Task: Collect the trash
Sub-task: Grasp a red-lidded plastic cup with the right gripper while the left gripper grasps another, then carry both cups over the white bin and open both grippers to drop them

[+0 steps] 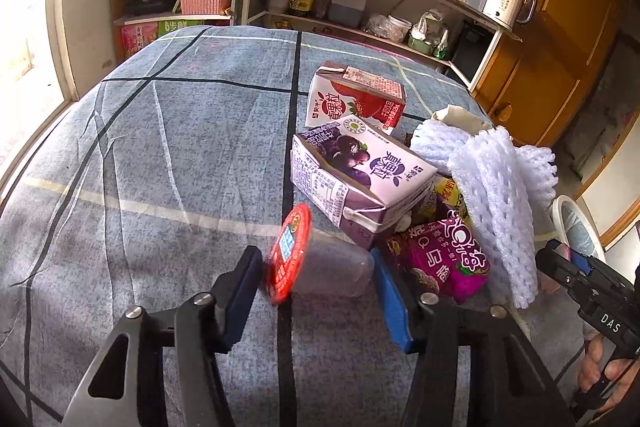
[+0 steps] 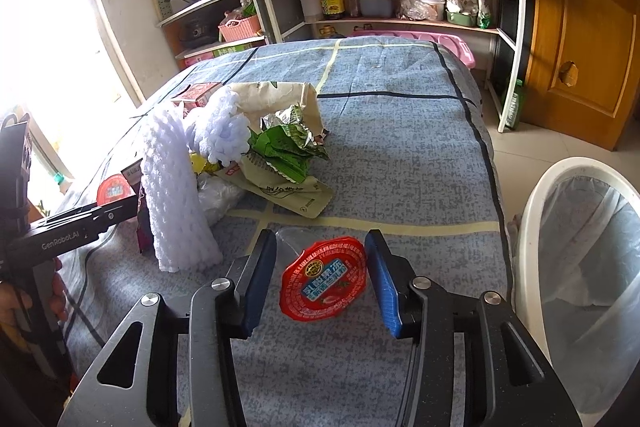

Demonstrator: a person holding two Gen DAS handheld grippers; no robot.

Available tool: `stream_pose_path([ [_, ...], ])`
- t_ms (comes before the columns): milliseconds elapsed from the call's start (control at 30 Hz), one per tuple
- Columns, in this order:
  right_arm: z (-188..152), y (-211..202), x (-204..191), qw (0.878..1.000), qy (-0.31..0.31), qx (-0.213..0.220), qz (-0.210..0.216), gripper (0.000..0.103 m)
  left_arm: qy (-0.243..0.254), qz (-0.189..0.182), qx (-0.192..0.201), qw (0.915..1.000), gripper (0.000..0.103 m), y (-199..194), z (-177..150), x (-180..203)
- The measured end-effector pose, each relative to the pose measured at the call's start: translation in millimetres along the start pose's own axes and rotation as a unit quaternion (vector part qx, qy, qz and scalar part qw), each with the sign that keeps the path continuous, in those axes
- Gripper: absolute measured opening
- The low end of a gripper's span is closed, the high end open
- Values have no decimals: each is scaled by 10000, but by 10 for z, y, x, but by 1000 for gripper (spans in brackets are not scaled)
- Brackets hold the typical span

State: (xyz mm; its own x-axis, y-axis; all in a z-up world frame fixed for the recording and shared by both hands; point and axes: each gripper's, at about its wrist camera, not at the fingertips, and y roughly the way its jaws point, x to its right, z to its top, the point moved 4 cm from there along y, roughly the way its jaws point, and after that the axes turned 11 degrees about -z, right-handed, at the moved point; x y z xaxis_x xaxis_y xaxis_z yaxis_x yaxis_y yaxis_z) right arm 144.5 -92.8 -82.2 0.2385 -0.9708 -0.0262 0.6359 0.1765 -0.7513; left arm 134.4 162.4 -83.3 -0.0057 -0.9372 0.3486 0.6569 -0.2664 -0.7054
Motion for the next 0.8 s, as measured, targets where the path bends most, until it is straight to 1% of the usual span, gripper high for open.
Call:
stream_pose_path([
  [200,-29,-39,2,10000,50,37,22,46,30,-27,35,10000,53,-54,-43,19],
  [333,-39,-99,3,9999,73,88,70,46,181,16,153,9997,53,-182,-65,93],
  [433,-43,-160,1,9998,104,149,105,46,253,-78,235,9994,53,-299,-67,185],
  [600,-59,-302,8,9993,169,274,169,46,472,-311,370,9977,53,-475,-46,453],
  [800,-30,-504,130,9984,303,461,142,45,799,-597,384,9943,53,-536,-7,834],
])
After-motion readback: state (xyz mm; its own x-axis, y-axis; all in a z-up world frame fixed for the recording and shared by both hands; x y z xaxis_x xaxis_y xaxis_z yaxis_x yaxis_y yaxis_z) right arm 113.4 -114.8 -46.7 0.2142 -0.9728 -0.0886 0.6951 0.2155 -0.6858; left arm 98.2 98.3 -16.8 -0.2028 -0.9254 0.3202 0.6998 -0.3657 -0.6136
